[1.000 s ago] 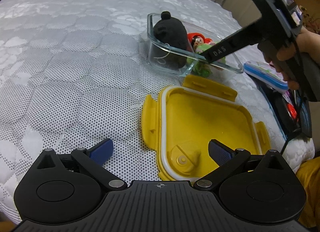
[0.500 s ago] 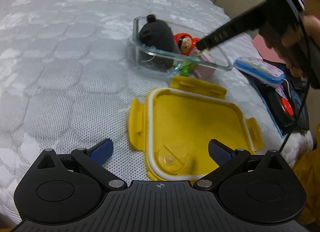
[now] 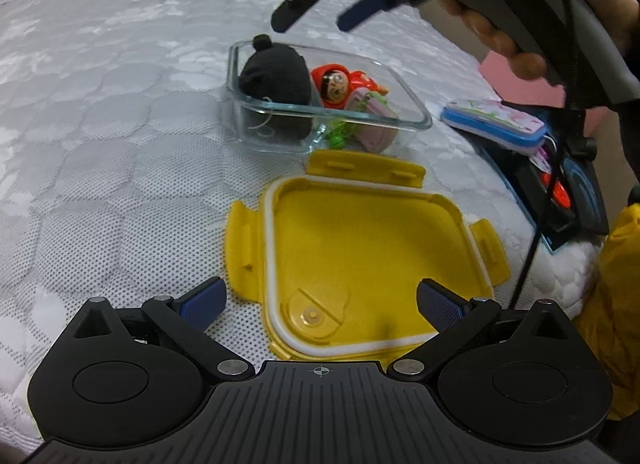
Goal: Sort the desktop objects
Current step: 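Close the right gripper on the black plush inside the container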
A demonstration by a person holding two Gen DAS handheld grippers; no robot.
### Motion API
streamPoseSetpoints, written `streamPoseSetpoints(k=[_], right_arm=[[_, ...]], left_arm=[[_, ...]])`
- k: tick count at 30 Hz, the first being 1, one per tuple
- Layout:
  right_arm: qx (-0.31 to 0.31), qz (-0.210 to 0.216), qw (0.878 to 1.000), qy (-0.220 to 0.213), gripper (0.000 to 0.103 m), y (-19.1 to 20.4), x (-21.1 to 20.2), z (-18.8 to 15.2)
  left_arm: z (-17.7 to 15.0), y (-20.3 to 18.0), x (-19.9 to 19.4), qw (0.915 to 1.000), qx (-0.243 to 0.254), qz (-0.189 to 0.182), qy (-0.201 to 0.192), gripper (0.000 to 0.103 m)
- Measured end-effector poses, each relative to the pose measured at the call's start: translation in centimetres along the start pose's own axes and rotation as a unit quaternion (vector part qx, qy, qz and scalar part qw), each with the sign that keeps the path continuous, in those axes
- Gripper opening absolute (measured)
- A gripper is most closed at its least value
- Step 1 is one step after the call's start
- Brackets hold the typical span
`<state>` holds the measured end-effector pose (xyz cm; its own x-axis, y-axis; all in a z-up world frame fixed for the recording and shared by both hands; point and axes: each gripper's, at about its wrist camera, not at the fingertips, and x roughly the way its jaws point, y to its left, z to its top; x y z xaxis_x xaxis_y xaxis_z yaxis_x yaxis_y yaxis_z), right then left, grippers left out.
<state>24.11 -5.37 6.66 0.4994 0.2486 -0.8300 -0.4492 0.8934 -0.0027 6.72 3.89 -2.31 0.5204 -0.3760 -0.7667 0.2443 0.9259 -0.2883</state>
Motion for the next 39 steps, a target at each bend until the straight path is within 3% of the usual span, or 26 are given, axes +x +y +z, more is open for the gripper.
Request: streamPoseSetpoints(k=[3, 5, 9, 11, 12, 13, 18, 19, 20, 21, 24, 28, 30, 33, 34, 35, 37, 39], right_arm=[[-0.048, -0.033, 0.998, -0.001, 0.064, 2.1, 1.1, 0.7], [-0.065, -0.045, 0.997, 0.024, 0.056, 3.0, 2.7, 0.9], [-0.068, -0.089, 0.993, 0.021, 0.056, 3.4, 5.6, 1.3], [-0.046, -0.086, 0.995, 0.018, 0.058, 2.6, 6.7, 1.7], [-0.03, -0.075, 0.997, 0.019, 0.053, 2.0, 7.2, 1.8], [-0.01, -0.052, 0.998, 0.018, 0.038, 1.3, 7.4, 1.8], [0.006, -0.026, 1.0, -0.008, 0.033, 0.3, 6.1, 1.2], [0.009, -0.025, 1.0, -0.015, 0.028, 0.1, 5.7, 1.1], [0.01, -0.025, 0.999, -0.026, 0.009, 0.1, 5.1, 1.0], [-0.003, -0.026, 0.999, -0.041, 0.005, 0.3, 4.5, 1.1], [-0.065, -0.045, 0.995, -0.068, 0.005, 1.6, 3.3, 1.0], [-0.1, -0.045, 0.993, -0.032, 0.006, 2.6, 4.5, 0.1], [-0.108, -0.055, 0.992, -0.039, 0.006, 2.7, 4.7, -0.4], [-0.076, -0.045, 0.996, -0.028, 0.021, 2.0, 3.9, 0.1], [-0.06, -0.037, 0.997, -0.021, 0.032, 1.6, 3.5, 0.4], [-0.055, -0.018, 0.998, -0.009, 0.049, 1.4, 2.9, 0.7], [-0.063, 0.002, 0.998, 0.001, 0.052, 1.3, 2.0, 0.9], [-0.091, -0.016, 0.996, 0.0, 0.053, 2.0, 1.8, 0.7]], left_arm=[[0.0, 0.7, 0.0, 0.9999, -0.011, -0.001, 0.0, 0.103], [0.0, 1.1, 0.1, 0.9998, -0.018, -0.001, -0.001, 0.103], [-0.2, 1.6, 0.0, 0.9997, -0.025, -0.002, -0.001, 0.103], [-0.3, 1.8, 0.0, 0.9997, -0.025, -0.002, 0.0, 0.103], [-0.4, 1.9, -0.1, 0.9997, -0.025, -0.001, 0.0, 0.103], [-0.5, 2.0, -0.1, 0.9997, -0.026, 0.0, 0.001, 0.103], [-0.5, 2.7, 0.2, 0.9991, -0.043, 0.0, 0.003, 0.103], [-0.5, 2.7, 0.2, 0.9989, -0.046, -0.001, 0.003, 0.103], [-0.5, 2.7, 0.3, 0.9989, -0.047, -0.002, 0.003, 0.103], [-0.5, 2.6, 0.3, 0.9989, -0.047, -0.003, 0.004, 0.103], [-0.6, 2.2, 0.3, 0.9992, -0.039, -0.003, 0.005, 0.103], [-0.7, 1.7, 0.2, 0.9995, -0.031, -0.003, 0.006, 0.103], [-0.8, 1.6, 0.2, 0.9996, -0.029, -0.003, 0.007, 0.103], [-0.9, 1.7, 0.2, 0.9996, -0.026, 0.002, 0.008, 0.103], [-0.8, 1.8, 0.2, 0.9996, -0.028, 0.001, 0.008, 0.103], [-0.8, 1.9, 0.2, 0.9995, -0.032, 0.0, 0.007, 0.103], [-0.6, 2.0, 0.3, 0.9992, -0.038, -0.004, 0.006, 0.103], [-0.6, 1.9, 0.4, 0.9992, -0.039, -0.007, 0.007, 0.103]])
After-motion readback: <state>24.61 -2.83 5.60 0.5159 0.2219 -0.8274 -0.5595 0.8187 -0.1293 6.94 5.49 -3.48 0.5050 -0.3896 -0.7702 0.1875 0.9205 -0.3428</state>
